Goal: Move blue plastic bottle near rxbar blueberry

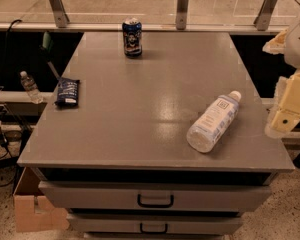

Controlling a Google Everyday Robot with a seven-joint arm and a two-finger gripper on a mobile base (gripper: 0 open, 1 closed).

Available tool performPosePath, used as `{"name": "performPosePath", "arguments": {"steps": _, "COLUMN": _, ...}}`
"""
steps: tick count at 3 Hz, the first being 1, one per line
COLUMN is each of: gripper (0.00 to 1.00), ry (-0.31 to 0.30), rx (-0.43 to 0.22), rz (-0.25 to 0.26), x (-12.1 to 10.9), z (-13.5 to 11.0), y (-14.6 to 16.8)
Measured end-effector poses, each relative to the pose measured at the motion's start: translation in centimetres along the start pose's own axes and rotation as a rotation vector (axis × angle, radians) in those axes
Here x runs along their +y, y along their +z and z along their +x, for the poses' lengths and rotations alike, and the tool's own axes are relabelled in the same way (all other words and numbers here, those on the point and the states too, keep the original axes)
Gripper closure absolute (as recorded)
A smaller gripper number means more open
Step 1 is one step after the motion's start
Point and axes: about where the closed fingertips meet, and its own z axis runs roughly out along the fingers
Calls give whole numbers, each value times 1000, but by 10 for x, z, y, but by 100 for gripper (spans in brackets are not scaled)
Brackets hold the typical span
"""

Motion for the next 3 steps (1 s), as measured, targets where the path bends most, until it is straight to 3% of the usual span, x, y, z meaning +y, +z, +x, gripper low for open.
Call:
{"name": "performPosePath", "arguments": {"steps": 1, "gripper": 0, "ry": -8, "rx": -4, "rz": 5, "x": -1, "z": -1, "y": 1}}
{"name": "performPosePath", "arguments": {"steps": 3, "gripper": 0, "ry": -146, "rx": -43, "rz": -48, "x": -17, "z": -7, "y": 56}}
